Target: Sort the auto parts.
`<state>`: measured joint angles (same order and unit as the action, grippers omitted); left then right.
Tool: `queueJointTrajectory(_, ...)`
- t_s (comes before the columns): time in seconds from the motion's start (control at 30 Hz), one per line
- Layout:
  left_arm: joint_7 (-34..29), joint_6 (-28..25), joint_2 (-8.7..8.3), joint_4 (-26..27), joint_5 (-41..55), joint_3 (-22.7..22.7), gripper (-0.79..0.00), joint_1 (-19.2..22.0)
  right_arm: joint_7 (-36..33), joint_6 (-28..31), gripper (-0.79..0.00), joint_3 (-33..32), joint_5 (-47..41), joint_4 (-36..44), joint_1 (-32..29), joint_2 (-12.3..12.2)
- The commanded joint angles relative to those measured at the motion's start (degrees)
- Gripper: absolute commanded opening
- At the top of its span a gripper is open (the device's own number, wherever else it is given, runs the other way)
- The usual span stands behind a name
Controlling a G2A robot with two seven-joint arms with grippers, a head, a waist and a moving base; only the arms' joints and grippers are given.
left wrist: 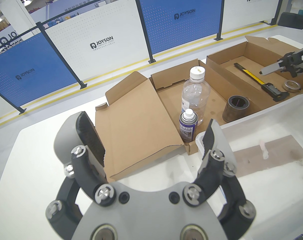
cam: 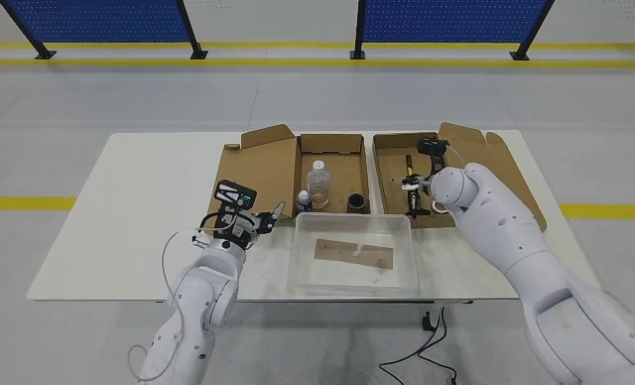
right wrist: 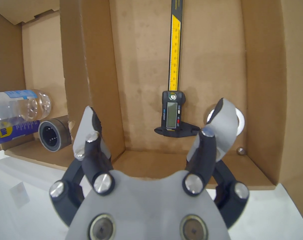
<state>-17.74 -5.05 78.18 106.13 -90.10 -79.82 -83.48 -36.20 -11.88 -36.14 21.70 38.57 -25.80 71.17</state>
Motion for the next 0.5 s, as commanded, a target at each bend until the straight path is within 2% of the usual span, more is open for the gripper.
queueJointTrajectory(0.0,0.00,0.00,0.00,0.00,0.00,0.00,0.000,0.00,1.56,-0.28,0.000,-0.47,1.09,0.64,0.31,-0.11)
queueJointTrajectory(0.23,0.00,0.00,0.00,0.00,0.00,0.00,0.000,0.00,4.75,-6.72,0.000,-4.07,7.54,11.33,-1.20,-2.33)
queueJointTrajectory(0.47,0.00,0.00,0.00,0.00,0.00,0.00,0.000,0.00,1.84,-14.85,0.000,-11.90,15.08,31.59,-11.38,-7.15)
